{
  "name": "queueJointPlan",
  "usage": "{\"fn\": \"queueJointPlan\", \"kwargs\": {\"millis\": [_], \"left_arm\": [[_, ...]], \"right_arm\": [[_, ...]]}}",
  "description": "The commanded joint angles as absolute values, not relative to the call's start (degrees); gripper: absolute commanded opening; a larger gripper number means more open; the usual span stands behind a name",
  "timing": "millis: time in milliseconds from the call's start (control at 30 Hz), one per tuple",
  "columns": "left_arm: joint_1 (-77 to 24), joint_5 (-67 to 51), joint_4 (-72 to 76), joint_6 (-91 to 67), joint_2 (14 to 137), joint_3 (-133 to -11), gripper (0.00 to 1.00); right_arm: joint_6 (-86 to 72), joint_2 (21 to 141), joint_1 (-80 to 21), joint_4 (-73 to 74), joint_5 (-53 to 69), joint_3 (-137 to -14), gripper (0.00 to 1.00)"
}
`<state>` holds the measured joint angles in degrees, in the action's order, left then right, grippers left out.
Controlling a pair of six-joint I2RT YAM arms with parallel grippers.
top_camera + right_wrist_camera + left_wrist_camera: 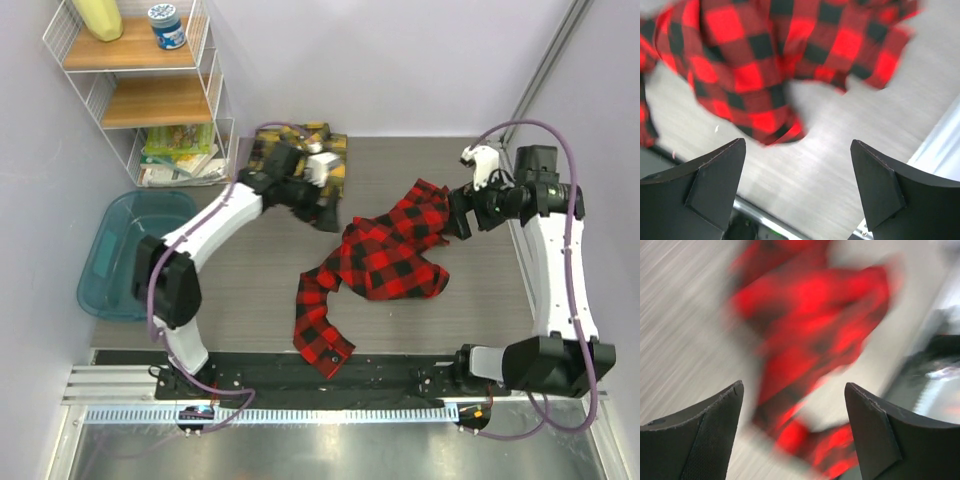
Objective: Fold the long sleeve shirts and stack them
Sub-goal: Flatten the shirt out
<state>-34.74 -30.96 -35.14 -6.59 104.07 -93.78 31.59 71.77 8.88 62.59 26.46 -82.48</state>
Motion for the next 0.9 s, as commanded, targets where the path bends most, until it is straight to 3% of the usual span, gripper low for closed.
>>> {"fn": "queueJointPlan", "kwargs": {"millis": [0,200,300,567,700,733,800,833,867], "left_arm": [[-28.74,-25.42,-49.45,14.21,90.47,-80.01,0.82],[-29.7,-25.31,-48.88,16.62,88.51,-64.36,0.85],[-31.72,-25.93,-45.8,13.99,90.52,-62.23,0.87],[-39.37,-27.06,-38.78,10.64,92.03,-59.77,0.91],[-44.9,-21.38,-32.09,8.79,91.93,-56.78,0.95],[-45.78,-18.23,-31.38,8.79,92.89,-56.95,0.91],[-47.2,-15.21,-31.55,8.35,96.76,-59.4,0.65],[-47.11,-17.55,-32.77,8.52,97.9,-60.55,0.49],[-46.94,-19.14,-36.96,10.27,98.43,-63.6,0.17]], "right_arm": [[36.92,71.9,3.62,68.12,26.55,-78.85,0.91],[30.77,68.91,-15.71,55.12,17.68,-67.77,0.9],[30.67,70.05,-15.91,53.7,18.98,-65.92,0.85],[33.22,71.19,-18.46,52.56,17.14,-65.83,0.82],[31.82,70.58,-18.02,51.07,16.08,-66.18,0.82],[31.29,70.49,-17.58,50.98,17.48,-66.36,0.83],[29.8,70.05,-15.56,50.28,18.71,-66.71,0.84],[29.62,69.7,-14.43,50.1,20.11,-66.97,0.85],[29.62,69.09,-12.41,49.75,20.74,-67.06,0.86]]}}
